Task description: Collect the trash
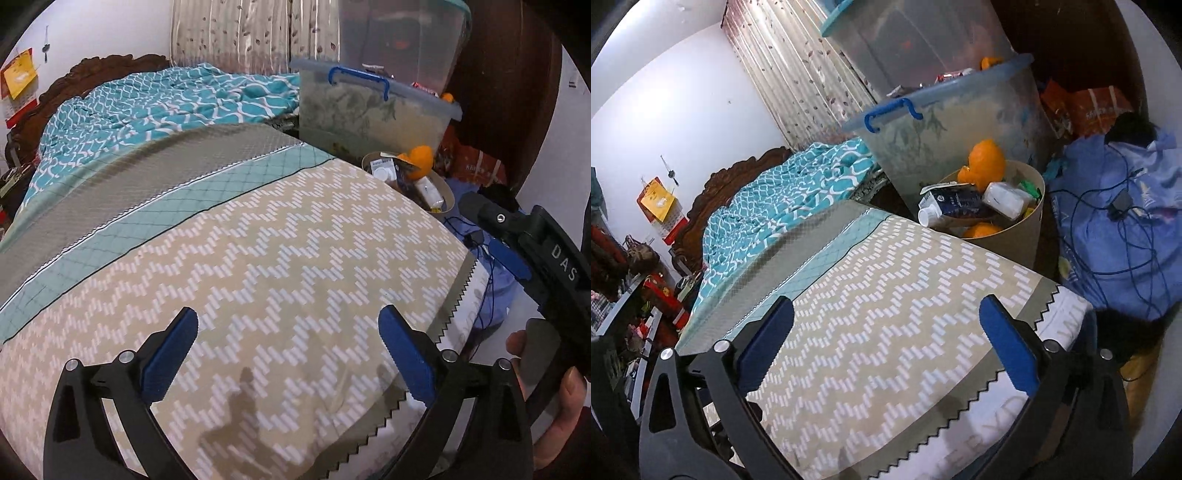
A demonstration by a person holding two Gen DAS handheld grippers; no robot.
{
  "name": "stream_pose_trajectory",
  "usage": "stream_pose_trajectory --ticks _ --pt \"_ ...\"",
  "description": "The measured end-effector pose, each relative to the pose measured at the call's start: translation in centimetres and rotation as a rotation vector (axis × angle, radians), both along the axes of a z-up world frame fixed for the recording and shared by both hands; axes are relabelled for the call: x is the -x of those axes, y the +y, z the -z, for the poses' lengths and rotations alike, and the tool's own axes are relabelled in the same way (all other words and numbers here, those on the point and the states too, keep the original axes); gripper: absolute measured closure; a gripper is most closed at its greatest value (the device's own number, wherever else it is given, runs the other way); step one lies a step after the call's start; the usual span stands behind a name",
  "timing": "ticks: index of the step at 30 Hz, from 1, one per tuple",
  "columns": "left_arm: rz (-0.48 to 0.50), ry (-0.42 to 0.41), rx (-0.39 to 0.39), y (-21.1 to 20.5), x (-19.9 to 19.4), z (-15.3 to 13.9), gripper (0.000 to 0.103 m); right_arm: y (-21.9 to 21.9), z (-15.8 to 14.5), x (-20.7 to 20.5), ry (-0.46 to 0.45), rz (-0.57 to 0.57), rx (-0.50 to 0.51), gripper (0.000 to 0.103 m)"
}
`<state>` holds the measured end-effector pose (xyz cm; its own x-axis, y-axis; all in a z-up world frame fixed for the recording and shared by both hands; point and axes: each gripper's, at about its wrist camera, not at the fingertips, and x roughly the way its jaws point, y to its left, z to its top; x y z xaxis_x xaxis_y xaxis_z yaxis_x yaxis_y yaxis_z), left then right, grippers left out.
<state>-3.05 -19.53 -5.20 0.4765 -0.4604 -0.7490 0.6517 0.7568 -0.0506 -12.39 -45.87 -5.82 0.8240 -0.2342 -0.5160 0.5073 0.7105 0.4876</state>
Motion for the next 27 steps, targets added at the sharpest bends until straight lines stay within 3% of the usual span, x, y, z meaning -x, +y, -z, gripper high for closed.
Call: stream_pose_trajectory --ticks 17,27 --pt "-0.072 0.003 -0.001 3.9 -0.3 -0.4 0.009 3.5 -0.9 -1.5 0.036 -0.031 0.015 0.004" --pt "-0.120 -0.149 0.039 5.2 0.8 -2.8 0.009 4.0 -1.6 -0.3 0.019 0.028 0.045 0.004"
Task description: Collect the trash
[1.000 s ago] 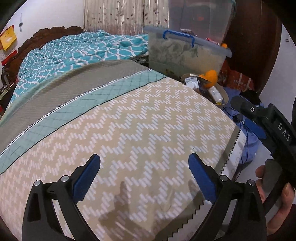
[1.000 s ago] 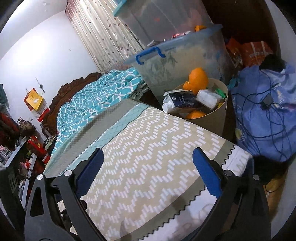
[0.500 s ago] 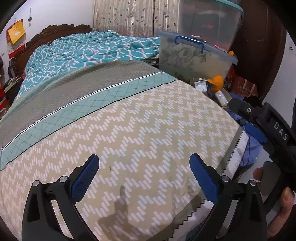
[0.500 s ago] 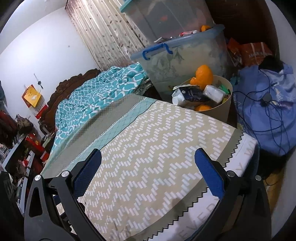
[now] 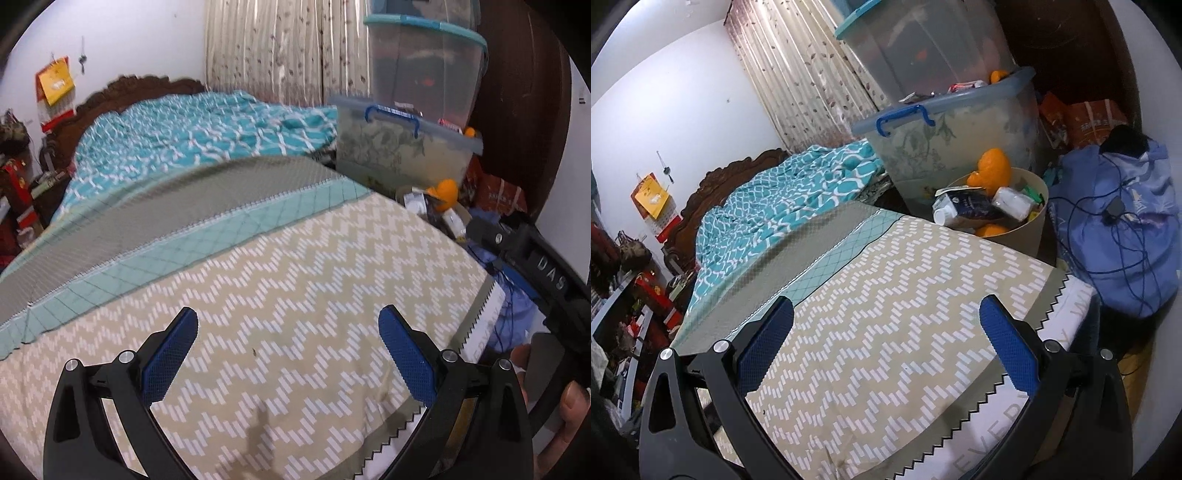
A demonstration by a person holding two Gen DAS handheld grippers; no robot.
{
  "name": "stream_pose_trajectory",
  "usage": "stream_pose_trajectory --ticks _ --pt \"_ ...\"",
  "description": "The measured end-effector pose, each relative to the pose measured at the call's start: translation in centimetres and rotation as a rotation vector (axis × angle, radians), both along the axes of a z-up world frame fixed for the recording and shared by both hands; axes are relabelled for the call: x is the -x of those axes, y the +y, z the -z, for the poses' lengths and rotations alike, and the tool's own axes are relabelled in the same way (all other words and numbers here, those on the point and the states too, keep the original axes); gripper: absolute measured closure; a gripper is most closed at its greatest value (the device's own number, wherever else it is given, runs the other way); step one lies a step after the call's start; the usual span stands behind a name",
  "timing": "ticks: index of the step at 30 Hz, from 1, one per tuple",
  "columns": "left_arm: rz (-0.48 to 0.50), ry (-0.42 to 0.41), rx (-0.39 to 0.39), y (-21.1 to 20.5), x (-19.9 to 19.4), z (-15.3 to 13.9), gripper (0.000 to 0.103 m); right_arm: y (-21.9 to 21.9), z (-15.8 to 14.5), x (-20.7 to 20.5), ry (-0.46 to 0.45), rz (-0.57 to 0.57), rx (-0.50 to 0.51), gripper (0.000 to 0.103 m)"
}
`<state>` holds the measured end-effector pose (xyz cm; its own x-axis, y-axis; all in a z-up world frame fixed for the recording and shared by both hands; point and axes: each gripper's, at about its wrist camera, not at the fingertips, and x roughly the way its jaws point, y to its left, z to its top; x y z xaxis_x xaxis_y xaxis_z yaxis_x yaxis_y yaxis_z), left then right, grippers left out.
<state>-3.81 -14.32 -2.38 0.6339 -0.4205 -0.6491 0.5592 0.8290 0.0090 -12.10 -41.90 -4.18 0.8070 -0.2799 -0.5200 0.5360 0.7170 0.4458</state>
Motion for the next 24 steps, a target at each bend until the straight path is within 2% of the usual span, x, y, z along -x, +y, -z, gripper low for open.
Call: stream_pose_trajectory --ticks 4,7,18,24 --pt "-0.047 -0.082 0.015 0.9 0.4 -1.3 0.009 0.3 -0.2 0.1 0.004 0.000 0.011 0.003" --pt "-0.078 -0.108 0.045 1.8 0.4 -2.2 0.009 1.0 -0.6 0.5 -0.002 -0.002 0.035 0.003" --pt "-0.107 -0.131 0.096 3.5 0.6 -3.7 0.009 3.8 -2.3 2.6 -0.044 -0.019 0.131 0.003" --pt "-0.111 -0.127 0.094 3.7 0.6 -3.8 0.009 4.2 -2.0 3.0 -0.051 -0.020 0.106 0.003"
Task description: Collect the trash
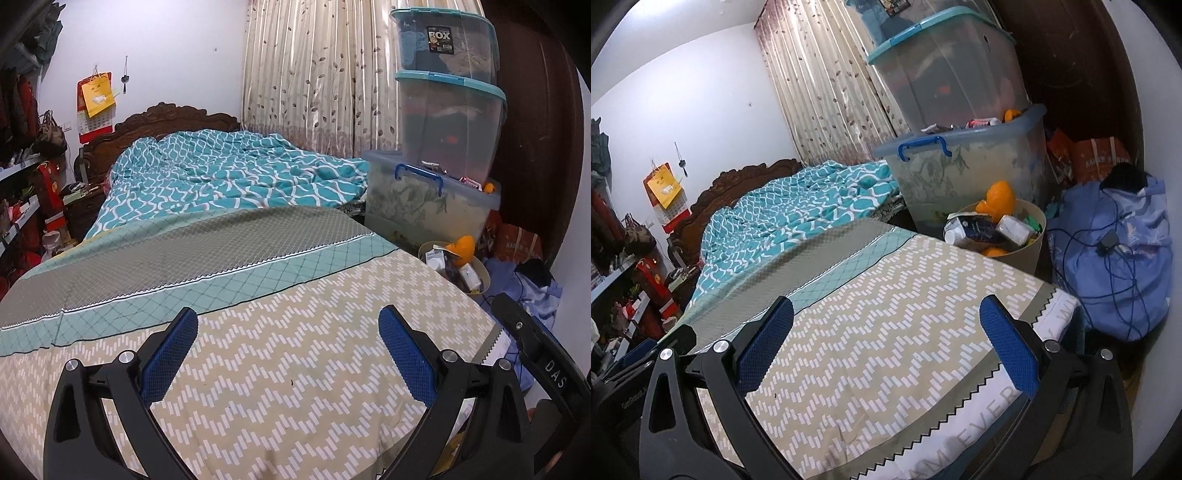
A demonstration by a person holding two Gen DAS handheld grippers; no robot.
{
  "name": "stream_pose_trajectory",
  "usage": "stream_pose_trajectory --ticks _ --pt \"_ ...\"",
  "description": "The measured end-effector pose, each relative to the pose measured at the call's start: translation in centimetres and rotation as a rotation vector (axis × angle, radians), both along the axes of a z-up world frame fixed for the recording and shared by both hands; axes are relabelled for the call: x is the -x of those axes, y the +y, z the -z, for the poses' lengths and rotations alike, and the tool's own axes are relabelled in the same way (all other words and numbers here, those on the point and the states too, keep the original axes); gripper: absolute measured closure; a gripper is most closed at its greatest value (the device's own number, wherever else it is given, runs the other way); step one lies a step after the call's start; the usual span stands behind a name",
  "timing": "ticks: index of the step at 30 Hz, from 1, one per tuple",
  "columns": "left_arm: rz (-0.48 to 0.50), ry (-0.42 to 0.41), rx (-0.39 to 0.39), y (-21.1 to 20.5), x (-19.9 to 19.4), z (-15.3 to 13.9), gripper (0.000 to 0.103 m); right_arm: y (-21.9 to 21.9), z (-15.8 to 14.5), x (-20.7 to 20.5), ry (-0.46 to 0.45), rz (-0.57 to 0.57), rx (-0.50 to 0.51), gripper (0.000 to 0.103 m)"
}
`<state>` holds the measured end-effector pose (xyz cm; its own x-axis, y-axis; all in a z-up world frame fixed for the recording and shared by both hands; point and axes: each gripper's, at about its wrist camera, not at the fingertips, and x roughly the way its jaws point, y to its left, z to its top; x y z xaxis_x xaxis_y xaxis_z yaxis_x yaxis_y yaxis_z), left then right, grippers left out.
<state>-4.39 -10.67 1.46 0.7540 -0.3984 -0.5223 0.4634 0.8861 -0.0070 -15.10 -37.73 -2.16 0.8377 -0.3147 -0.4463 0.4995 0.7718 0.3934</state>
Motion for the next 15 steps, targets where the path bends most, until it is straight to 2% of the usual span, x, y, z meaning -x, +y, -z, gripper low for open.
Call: stream_pose_trajectory --ticks 15 --pt "-0.005 -0.030 -0.004 -0.2 1.0 -0.1 0.009 -0.5 1.4 -0.1 0.054 0.003 -0.071 0.003"
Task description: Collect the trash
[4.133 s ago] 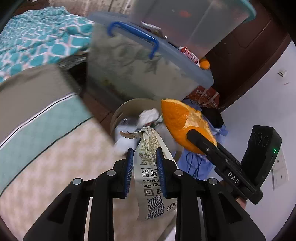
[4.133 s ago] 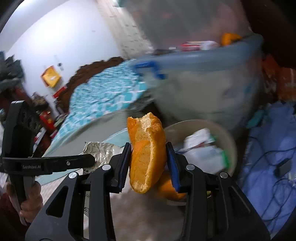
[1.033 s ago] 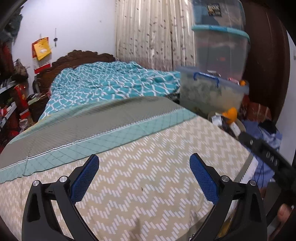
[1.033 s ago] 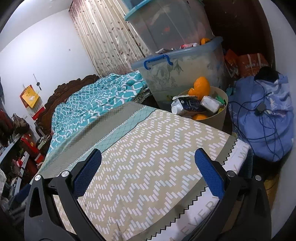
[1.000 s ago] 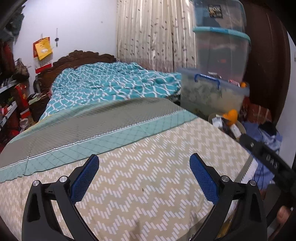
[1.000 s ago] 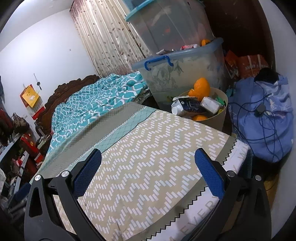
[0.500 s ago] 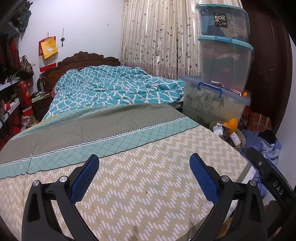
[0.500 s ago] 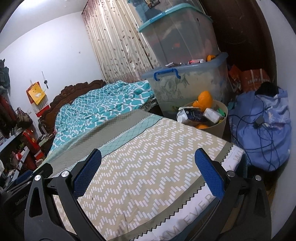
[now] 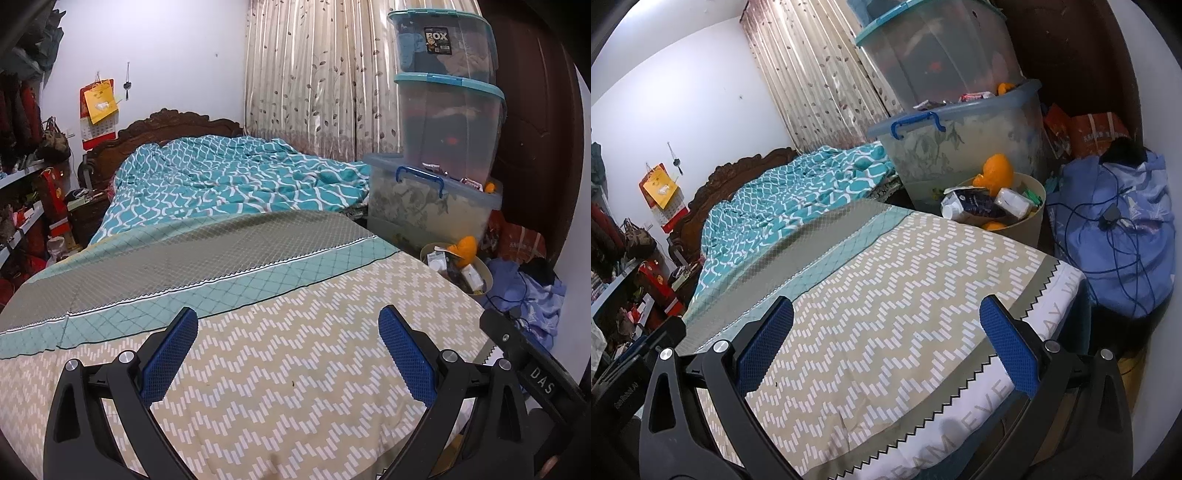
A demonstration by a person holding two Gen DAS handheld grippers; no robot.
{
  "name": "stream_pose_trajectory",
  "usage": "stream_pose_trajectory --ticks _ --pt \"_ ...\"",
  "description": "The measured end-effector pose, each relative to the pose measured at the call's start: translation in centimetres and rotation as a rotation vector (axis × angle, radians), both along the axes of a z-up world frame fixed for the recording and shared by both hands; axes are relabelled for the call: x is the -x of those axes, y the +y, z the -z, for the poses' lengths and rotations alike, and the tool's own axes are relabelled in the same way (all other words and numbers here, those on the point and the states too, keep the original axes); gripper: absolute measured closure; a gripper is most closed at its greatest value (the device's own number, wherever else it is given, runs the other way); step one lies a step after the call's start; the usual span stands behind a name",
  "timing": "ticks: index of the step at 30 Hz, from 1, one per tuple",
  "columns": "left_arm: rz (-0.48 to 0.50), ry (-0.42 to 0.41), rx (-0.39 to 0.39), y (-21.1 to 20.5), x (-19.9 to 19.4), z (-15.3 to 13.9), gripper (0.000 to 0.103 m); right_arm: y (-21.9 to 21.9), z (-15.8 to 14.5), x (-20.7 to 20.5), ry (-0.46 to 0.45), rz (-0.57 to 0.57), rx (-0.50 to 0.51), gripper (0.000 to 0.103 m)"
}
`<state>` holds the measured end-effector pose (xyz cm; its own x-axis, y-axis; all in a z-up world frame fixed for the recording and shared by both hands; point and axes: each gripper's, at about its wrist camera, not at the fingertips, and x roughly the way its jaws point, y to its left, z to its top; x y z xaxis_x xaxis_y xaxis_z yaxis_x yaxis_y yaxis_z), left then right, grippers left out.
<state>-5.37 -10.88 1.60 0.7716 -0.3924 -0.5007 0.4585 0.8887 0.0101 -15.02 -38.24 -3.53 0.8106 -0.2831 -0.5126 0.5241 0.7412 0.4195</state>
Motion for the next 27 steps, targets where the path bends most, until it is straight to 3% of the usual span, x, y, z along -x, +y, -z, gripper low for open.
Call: stream_pose_trajectory --ticks 3,11,15,27 --pt "0.004 -0.010 -0.001 0.0 0.4 -0.1 0.009 -0.1 0.0 0.5 0.022 0.012 0.011 0.003" --pt "0.008 -0.072 -0.115 -0.9 1.2 -0.1 0.009 1.0 -0.3 1.3 0.076 -0.007 0.065 0.003" --pt "0.025 -0.059 -0.129 -0.5 1.2 -0.1 0.009 2.2 -0.3 0.8 0.121 -0.052 0.107 0.003" --pt "0.011 -0.023 -0.058 2.1 -0.3 -0.5 0.008 4.2 1.0 1.1 0.199 -0.109 0.100 0.003"
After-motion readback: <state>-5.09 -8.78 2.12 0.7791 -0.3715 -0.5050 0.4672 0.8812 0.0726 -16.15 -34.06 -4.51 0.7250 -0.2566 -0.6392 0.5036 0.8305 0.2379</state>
